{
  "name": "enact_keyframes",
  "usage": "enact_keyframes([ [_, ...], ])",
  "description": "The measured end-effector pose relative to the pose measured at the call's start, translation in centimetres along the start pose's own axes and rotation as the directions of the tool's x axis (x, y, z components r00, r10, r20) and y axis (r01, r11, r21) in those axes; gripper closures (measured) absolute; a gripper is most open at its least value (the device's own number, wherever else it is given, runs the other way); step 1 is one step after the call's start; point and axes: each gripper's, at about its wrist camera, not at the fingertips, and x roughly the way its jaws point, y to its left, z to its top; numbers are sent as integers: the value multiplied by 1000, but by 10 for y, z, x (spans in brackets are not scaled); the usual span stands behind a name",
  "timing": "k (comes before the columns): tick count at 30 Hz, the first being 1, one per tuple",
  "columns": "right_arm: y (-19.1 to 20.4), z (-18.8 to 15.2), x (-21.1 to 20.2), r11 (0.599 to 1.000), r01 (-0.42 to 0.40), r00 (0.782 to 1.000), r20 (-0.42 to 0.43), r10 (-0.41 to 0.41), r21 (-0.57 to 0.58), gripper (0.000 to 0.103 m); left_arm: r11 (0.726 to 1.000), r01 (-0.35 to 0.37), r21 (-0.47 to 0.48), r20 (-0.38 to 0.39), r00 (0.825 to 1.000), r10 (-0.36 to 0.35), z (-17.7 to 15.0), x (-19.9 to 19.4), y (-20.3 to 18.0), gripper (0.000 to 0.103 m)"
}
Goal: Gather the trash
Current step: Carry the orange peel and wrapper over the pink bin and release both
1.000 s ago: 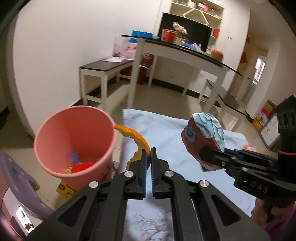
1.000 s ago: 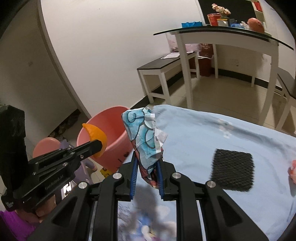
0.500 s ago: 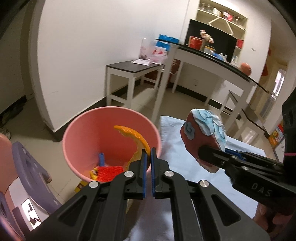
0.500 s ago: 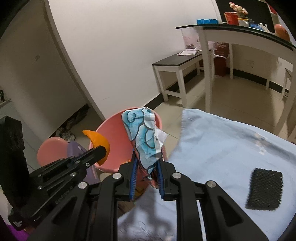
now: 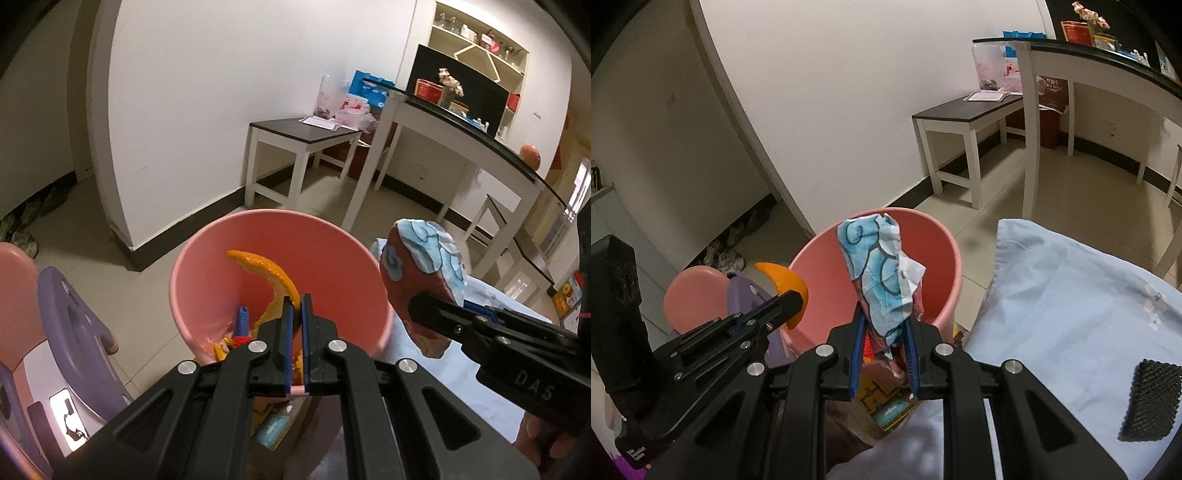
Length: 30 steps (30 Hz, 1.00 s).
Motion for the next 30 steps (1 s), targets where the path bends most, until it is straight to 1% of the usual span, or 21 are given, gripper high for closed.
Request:
enact_keyframes([
  [13,4,4,39,1000,17,999,-45,-17,0,85,999,-21,-25,-23,1000,21,2,23,23,99],
  [25,5,4,55,1000,12,998,-64,-11,13,83,999,-45,-24,-45,998,44,1,39,33,99],
  [28,5,4,56,1000,8,998,-64,-7,10,80,999,-49,-17,-55,997,48,2,43,33,99],
  [29,6,4,56,1000,10,998,-63,-9,8,78,999,-49,-15,-59,997,48,2,44,33,98],
  [30,7,3,56,1000,10,998,-62,-10,4,77,999,-52,-11,-61,997,51,2,45,33,96],
])
